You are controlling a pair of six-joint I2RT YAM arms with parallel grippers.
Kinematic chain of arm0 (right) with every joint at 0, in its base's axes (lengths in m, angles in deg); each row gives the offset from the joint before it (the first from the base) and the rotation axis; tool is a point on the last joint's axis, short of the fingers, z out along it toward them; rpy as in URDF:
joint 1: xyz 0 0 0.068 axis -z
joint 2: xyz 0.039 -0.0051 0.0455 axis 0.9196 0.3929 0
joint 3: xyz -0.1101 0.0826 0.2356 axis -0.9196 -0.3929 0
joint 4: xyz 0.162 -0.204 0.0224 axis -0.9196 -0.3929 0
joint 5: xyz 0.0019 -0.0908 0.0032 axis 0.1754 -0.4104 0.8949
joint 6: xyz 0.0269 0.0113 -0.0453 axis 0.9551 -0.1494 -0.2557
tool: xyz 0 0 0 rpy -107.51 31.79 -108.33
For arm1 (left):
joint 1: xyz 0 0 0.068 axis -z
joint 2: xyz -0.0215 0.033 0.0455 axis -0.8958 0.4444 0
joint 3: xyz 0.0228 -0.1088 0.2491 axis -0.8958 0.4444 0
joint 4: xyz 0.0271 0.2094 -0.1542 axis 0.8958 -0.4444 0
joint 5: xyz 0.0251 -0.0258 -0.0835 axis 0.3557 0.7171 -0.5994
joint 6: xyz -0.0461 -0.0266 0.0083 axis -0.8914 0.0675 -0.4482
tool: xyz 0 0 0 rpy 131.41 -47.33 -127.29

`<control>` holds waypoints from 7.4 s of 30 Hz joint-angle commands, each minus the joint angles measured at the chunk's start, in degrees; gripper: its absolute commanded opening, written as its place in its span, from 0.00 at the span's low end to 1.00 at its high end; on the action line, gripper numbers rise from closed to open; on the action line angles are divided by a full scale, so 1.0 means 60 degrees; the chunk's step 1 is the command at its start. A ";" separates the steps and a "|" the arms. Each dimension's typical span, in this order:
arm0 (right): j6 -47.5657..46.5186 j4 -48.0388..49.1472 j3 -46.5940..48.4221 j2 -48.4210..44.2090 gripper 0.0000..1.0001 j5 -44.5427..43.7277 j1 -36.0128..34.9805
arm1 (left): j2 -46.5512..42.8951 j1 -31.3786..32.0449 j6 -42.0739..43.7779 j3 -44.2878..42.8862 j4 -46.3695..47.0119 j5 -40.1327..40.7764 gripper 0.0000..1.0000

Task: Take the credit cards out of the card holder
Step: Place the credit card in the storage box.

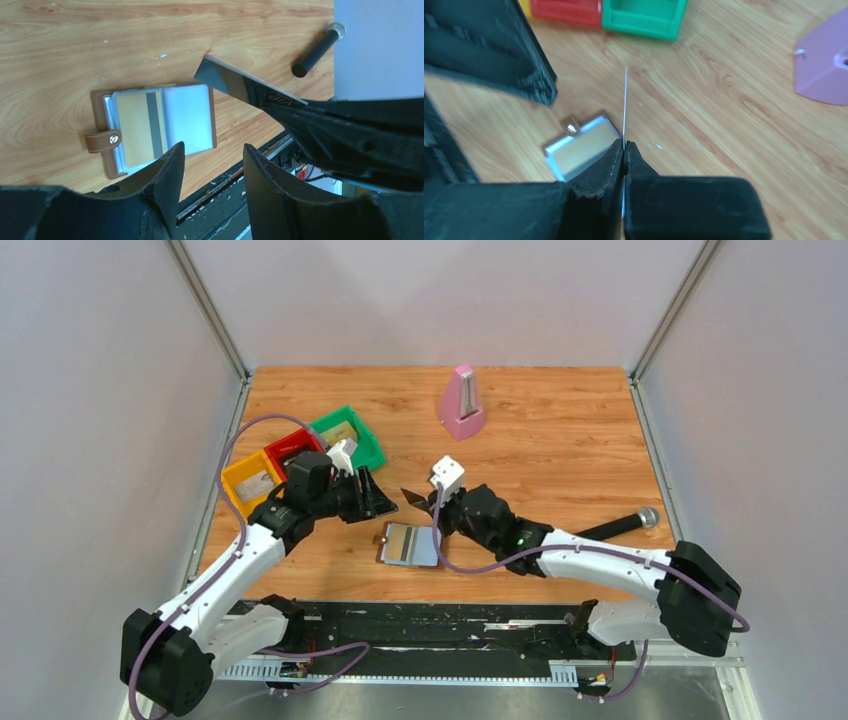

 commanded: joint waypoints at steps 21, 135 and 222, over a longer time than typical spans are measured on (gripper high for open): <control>0.1108 -0.5680 0.3591 0.1157 0.00 1.3329 0.4509 | 0.0940 0.0065 0.2934 -0.1291 -0.0139 -0.4897 0.55; 0.4126 -0.1813 0.1386 -0.0237 0.65 1.0643 0.3660 | 0.0478 -0.1096 0.1478 -0.1229 0.0563 -0.3808 0.00; 0.3825 -0.3820 0.2113 -0.1533 1.00 0.8210 0.3670 | 0.4439 -0.4941 -0.6468 0.1297 0.7914 0.7435 0.01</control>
